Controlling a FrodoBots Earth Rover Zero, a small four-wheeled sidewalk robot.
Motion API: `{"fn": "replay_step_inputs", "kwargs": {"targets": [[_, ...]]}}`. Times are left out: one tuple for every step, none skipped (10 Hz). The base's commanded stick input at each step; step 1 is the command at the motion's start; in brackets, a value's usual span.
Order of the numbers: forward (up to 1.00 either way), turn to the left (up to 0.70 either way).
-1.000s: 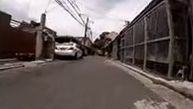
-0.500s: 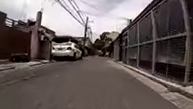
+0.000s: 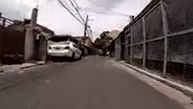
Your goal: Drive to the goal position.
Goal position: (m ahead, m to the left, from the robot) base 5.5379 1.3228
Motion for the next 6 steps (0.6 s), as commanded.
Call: {"fn": "replay_step_inputs", "kwargs": {"targets": [[1.00,0.00],[1.00,0.00],[1.00,0.00],[1.00,0.00],[1.00,0.00],[1.00,0.00]]}}
